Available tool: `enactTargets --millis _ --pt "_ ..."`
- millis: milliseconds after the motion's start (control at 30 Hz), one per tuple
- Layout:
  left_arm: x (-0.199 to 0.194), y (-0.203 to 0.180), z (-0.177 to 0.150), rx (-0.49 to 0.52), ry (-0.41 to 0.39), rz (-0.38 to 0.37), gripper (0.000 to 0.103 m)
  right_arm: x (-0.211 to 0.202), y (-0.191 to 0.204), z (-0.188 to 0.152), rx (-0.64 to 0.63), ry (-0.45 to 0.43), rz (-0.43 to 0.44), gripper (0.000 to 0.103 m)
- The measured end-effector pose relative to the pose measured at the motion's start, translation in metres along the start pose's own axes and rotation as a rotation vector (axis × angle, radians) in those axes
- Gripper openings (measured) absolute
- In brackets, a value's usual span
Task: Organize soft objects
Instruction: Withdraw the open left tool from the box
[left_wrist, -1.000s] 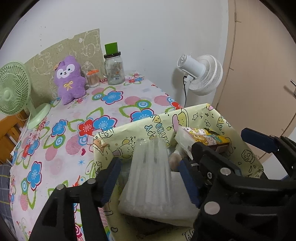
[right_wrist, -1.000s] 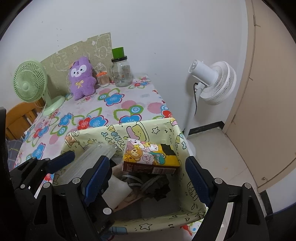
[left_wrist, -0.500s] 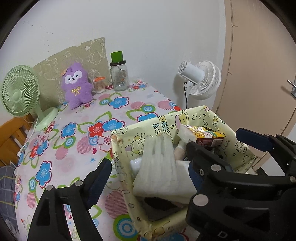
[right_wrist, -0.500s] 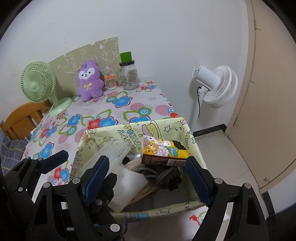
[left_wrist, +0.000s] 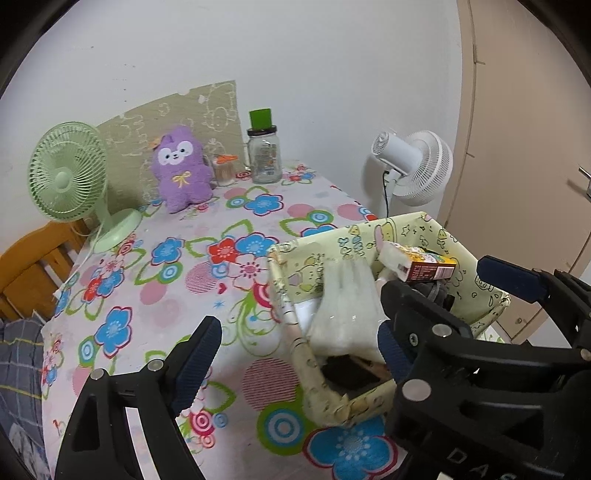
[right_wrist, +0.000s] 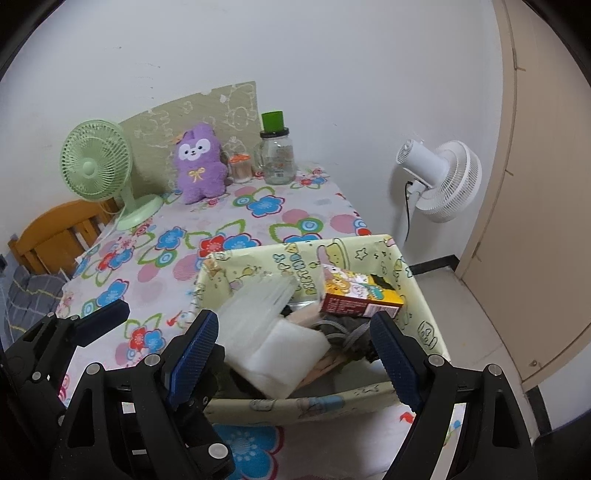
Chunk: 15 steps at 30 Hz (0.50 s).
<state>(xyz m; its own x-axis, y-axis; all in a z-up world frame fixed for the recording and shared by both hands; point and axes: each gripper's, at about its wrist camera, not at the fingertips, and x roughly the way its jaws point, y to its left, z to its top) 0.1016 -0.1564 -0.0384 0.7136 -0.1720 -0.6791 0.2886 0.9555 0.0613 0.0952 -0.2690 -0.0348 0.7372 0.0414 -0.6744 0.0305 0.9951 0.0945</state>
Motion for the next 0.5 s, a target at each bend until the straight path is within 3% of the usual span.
enactTargets --millis 500 --pt "-0.030 0.042 -0.023 -0.063 -0.044 0.059 0.096 -0.020 0.036 -0.012 -0.029 -0.040 0.019 0.087"
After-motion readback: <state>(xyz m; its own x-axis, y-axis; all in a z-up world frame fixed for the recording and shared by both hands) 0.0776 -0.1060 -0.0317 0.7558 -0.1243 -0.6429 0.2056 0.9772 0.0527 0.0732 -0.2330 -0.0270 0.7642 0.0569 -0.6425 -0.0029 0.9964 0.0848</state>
